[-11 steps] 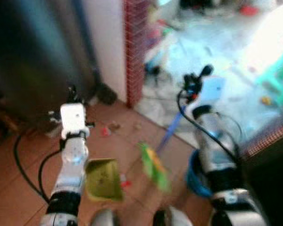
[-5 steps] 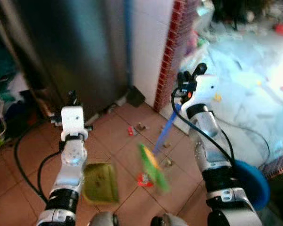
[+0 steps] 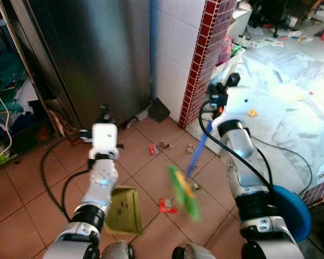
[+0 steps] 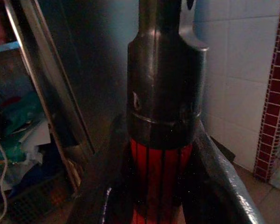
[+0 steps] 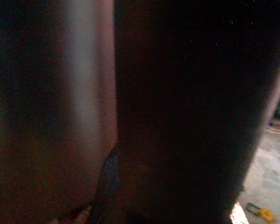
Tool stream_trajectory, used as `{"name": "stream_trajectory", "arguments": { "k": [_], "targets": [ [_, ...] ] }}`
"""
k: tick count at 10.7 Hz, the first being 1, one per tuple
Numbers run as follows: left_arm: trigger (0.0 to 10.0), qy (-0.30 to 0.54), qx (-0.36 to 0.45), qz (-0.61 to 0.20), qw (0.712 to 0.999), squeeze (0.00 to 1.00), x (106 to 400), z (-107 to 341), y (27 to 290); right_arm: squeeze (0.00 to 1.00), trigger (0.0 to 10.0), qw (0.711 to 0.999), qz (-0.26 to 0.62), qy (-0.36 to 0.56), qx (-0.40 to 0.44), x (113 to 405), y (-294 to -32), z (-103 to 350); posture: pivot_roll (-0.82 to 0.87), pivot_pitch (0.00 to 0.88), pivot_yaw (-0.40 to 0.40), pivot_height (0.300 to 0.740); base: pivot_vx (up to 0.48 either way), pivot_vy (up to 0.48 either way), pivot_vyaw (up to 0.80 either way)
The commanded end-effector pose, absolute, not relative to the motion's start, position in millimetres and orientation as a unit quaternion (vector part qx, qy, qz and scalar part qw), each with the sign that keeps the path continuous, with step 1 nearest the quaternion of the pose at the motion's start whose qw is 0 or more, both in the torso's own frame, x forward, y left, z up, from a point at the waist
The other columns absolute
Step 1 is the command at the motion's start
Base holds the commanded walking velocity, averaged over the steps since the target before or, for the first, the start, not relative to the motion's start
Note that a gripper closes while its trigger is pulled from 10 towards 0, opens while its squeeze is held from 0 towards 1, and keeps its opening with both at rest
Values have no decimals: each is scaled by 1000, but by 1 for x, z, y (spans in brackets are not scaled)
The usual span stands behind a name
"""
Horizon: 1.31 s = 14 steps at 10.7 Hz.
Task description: Sweep floor
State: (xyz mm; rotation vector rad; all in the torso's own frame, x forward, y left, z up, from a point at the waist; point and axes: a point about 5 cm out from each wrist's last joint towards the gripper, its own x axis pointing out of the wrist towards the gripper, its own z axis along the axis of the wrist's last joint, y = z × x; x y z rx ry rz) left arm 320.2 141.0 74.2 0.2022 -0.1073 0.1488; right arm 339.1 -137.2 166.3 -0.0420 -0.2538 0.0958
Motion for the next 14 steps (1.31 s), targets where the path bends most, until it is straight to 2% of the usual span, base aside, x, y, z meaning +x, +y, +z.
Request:
{"name": "stream_trajectory", "arguments": {
  "k": [1, 3, 6, 11, 14],
  "targets": [
    [10000, -73, 83, 78, 991, 0, 325, 82, 140, 0, 10000, 989, 31, -132, -56, 337, -144, 164, -96, 63, -43, 740, 0, 0, 0],
    [10000, -67, 63, 80, 993, 0, 328, 80, 136, 0, 10000, 993, 21, -98, -64, 335, -143, 146, -87, 60, -45, 740, 0, 0, 0],
    [10000, -54, 48, 62, 996, 0, 331, 78, 126, 0, 10000, 998, -16, -60, -30, 336, -142, 133, -93, 56, -34, 740, 0, 0, 0],
    [10000, -46, 49, 53, 996, 0, 333, 76, 126, 0, 10000, 990, -12, -5, 142, 346, -129, 131, -97, 51, -27, 740, 0, 0, 0],
    [10000, -43, 53, 48, 997, 0, 334, 75, 125, 0, 10000, 977, 21, -30, 212, 354, -122, 158, -101, 48, -25, 740, 0, 0, 0]
  ]
}}
